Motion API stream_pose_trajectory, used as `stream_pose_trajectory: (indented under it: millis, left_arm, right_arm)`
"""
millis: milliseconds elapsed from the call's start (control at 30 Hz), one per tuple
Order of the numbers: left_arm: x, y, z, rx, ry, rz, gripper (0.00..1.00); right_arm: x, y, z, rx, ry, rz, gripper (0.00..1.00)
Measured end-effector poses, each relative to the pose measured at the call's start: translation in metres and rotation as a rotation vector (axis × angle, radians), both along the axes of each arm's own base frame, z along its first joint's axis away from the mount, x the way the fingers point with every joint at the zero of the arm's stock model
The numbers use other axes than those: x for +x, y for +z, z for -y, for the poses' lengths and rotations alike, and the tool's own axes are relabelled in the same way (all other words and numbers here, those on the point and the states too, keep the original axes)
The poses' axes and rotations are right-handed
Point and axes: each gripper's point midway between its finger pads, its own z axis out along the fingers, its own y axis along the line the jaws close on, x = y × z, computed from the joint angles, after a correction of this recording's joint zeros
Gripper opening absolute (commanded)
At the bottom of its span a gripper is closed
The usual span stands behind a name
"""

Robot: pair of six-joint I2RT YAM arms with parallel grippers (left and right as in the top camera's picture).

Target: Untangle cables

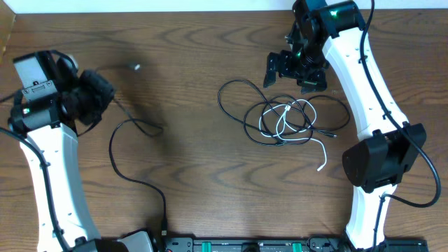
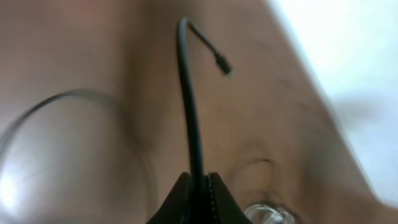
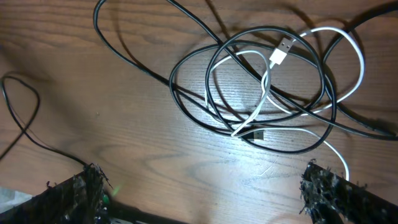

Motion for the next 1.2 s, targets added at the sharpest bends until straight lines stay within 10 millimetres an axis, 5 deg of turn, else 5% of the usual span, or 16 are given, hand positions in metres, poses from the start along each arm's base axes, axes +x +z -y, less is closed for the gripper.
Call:
stream_pose_trajectory:
  millis: [367,600,733,867,967,1200]
  left_arm:
    - [-0.070,-0.102,-0.048,0.154,0.247,-0.577,0.08]
    - [-0.085,-0.156,-0.060,0.205,0.237,-0.792,0.08]
    - [-0.087,-0.181,-0.069,0.233,0.232,-0.868,0.17]
    - [-0.088,-0.194,-0.080,0.236,0.259,-0.891,0.26]
    - [-0.092,-0.196,-0.091,0.228,0.292,-0.895,0.41]
    - [-0.098,-0.196,-0.112,0.216,0.359,-0.883,0.50]
  right_arm:
    - [0.000,0.000,0.000,-0.002,-0.001,0.001,0.99]
    - [0.000,0.000,0.000,-0.003,0.000,0.001,0.99]
    - [0.000,0.000,0.000,-0.003,0.000,0.001,0.99]
    - [0.000,0.000,0.000,-0.003,0.000,0.001,0.99]
    - [0.000,0.000,0.001,-0.002,-0.001,0.001,0.99]
    - [0.000,0.000,0.001,-0.003,-0.001,0.001,0.99]
